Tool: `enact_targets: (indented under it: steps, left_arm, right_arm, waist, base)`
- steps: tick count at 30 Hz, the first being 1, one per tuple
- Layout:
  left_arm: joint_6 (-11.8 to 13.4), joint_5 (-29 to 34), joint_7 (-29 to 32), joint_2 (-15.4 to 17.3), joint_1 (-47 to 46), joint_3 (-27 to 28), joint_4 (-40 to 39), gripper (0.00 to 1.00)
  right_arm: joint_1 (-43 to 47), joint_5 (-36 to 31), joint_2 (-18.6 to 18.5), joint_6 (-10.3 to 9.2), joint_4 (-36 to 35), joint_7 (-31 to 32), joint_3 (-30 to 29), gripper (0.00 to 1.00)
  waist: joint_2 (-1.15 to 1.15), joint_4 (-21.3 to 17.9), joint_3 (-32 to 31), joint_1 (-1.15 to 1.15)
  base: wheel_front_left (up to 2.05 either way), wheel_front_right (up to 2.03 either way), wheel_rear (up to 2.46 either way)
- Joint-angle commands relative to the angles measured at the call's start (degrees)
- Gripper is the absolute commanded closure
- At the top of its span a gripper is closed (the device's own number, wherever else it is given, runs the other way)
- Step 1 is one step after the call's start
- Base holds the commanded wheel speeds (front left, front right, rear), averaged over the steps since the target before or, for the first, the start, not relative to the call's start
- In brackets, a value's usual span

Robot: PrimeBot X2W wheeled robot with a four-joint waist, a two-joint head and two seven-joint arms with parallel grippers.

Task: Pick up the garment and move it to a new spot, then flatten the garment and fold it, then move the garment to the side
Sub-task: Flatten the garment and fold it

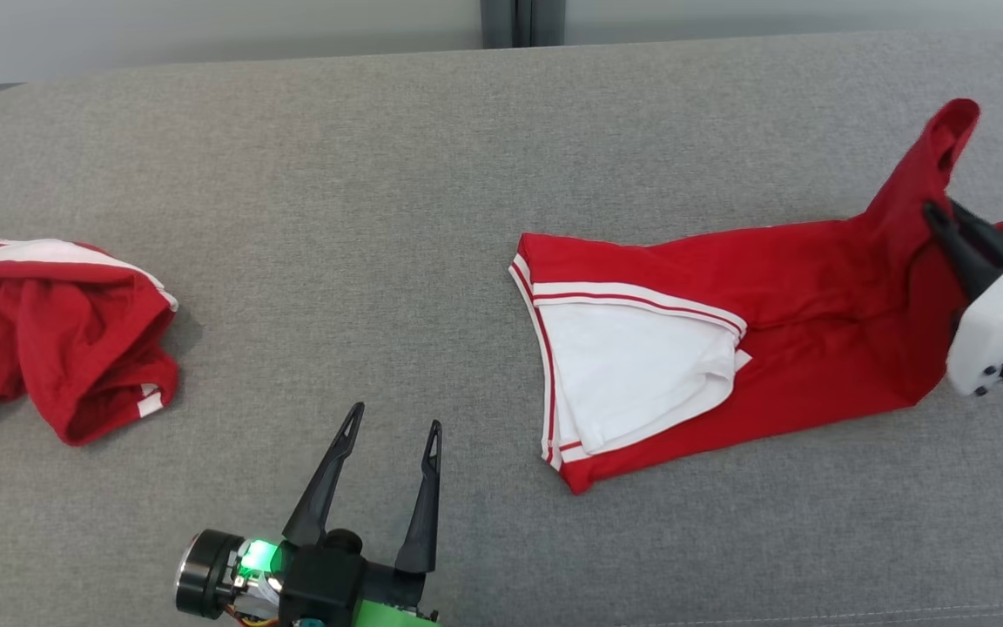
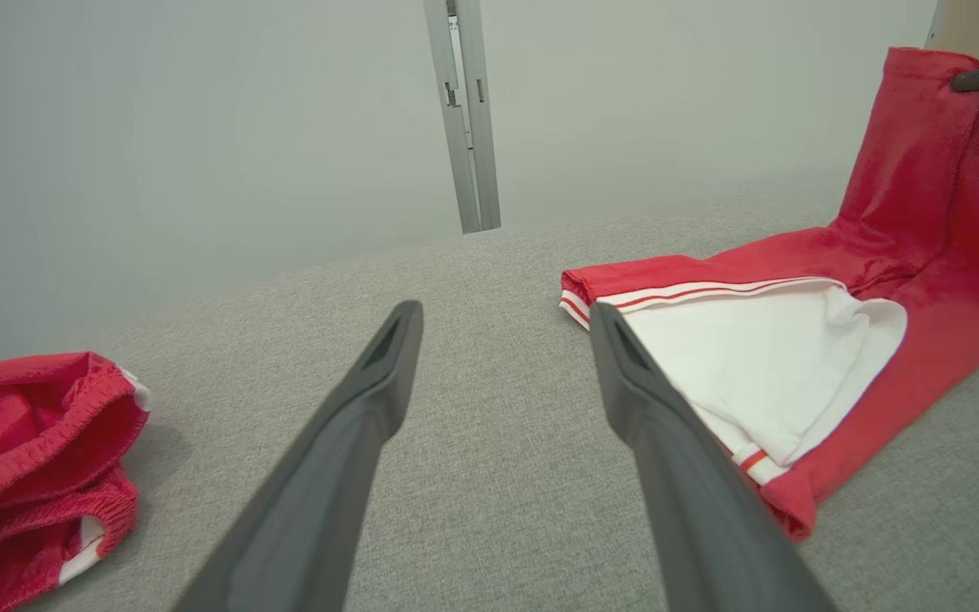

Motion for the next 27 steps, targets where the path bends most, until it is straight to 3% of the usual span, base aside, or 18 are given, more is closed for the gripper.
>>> enact_targets:
  steps: [1, 7, 15, 26, 27]
  left_arm:
    - [0.06, -0.37, -0.18, 0.13, 0.02, -0.08, 0.04, 0.0]
    - [0.05, -0.62, -0.17, -0.14, 0.23, -0.57, 0.39, 0.0]
    - [-0.27, -1.06, -0.18, -0.47, 0.74, -0.87, 0.84, 0.0]
    - [-1.12, -1.47, -0.18, -0.89, 0.52, -1.07, 1.56, 0.0]
    - [-1.17, -1.49, -0.18, -0.91, 0.48, -1.07, 1.59, 0.0]
  right_arm:
    - [1.79, -1.19, 1.66, -0.11, -2.48, 1.16, -0.62, 1.0]
    - [6.99, -4.89, 9.05, -0.11, -10.25, 5.26, -2.09, 1.0]
    - [10.98, -6.2, 17.51, -0.1, -11.13, 6.05, 0.42, 1.0]
    - [9.37, -5.07, 22.43, -0.1, -5.94, 5.52, 5.76, 1.0]
    - [9.02, -4.79, 22.64, -0.09, -5.65, 5.26, 6.05, 0.89]
  waist:
    - [0.0, 1.17, -0.6, 0.0]
    - [0.0, 4.05, -1.19, 0.0]
    - [0.0, 6.95, -2.12, 0.0]
    - [0.0, 9.11, -2.0, 0.0]
    - [0.0, 9.2, -1.94, 0.0]
  base:
    - [0.0, 0.0, 0.0]
    - [0.0, 0.0, 0.0]
    - [0.0, 0.0, 0.0]
    - [0.0, 0.0, 0.0]
    - [0.0, 0.0, 0.0]
